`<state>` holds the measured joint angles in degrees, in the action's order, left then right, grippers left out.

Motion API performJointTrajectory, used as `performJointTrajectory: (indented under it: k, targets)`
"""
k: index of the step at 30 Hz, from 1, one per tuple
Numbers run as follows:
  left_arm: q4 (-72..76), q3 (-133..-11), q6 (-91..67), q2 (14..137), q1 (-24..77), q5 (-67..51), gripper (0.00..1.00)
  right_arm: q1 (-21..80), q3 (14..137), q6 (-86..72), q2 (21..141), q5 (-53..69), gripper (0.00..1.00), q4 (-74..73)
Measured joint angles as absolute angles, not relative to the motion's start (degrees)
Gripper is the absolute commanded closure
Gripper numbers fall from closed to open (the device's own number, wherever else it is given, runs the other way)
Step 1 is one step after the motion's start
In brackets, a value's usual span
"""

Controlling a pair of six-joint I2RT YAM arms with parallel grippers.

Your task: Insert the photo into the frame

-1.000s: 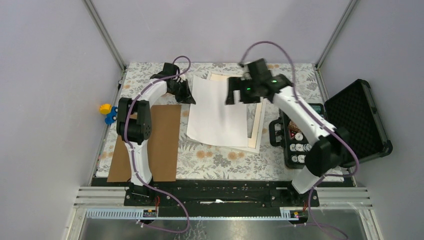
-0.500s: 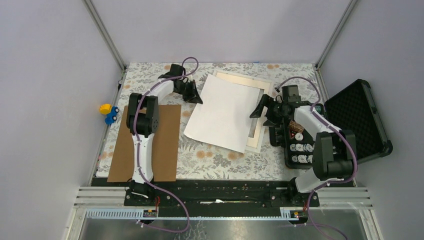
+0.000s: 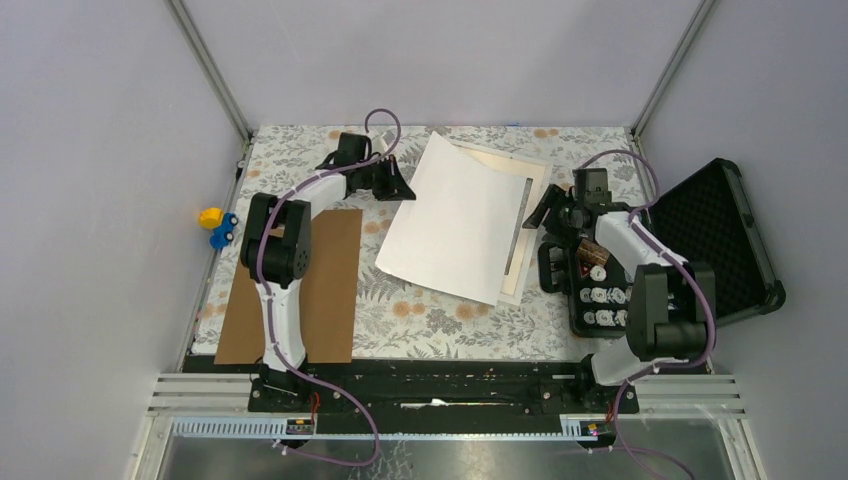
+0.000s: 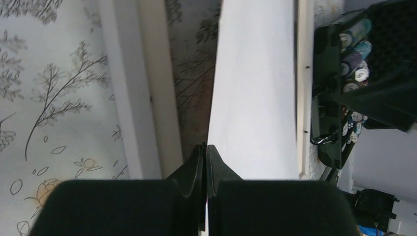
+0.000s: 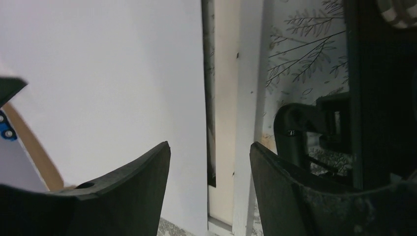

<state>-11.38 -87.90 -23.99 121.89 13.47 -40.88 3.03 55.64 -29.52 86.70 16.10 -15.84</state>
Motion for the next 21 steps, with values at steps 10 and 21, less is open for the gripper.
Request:
performJointTrajectory:
  k: [10,21]
  targets:
    - [-4.03,-85.25,-22.63,119.13,13.56,-46.30,1.00,0.82,65.60,-30.98,98.10,11.07,0.57,-14.98]
    - [0.80,-78.48,-23.35,115.44,13.89,-47.29,1.00,-2.44,71.42,-30.79,109.23,10.20,0.61,-13.28]
